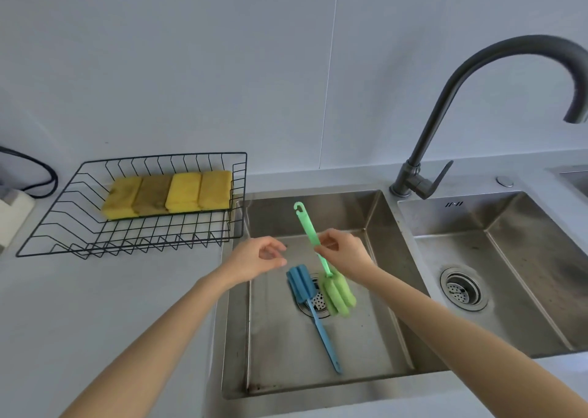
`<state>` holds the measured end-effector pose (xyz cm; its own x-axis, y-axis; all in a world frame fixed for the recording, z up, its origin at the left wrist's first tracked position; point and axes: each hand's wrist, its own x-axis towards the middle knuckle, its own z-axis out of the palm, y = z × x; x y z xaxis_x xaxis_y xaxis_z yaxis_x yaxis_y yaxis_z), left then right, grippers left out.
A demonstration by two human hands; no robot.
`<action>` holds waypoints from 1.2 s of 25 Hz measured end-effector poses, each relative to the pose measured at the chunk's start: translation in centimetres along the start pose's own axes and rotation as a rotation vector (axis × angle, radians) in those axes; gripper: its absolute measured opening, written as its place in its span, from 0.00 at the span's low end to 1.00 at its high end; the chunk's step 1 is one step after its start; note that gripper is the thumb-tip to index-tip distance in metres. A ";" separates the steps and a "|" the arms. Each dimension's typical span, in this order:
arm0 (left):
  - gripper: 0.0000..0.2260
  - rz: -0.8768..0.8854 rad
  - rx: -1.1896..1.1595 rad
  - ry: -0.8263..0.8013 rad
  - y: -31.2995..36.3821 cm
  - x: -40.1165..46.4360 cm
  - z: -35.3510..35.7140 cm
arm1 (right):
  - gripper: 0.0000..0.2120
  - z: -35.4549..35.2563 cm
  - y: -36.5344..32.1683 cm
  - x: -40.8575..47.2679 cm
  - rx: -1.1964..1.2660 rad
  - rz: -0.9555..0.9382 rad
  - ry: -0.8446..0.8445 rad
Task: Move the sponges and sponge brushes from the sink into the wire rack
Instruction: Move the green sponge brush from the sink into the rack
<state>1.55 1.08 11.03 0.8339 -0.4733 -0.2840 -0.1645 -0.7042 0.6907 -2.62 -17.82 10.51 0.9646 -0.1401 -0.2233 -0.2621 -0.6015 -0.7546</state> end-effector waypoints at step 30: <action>0.18 0.014 0.122 0.457 -3.1 -0.5 -11.3 | 0.07 -5.1 -11.2 6.3 0.769 -0.015 0.096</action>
<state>7.57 9.51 16.56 0.9730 -0.2211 0.0661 -0.2157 -0.7694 0.6013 6.57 -16.00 20.74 0.9573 -0.2248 -0.1819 -0.1615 0.1061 -0.9812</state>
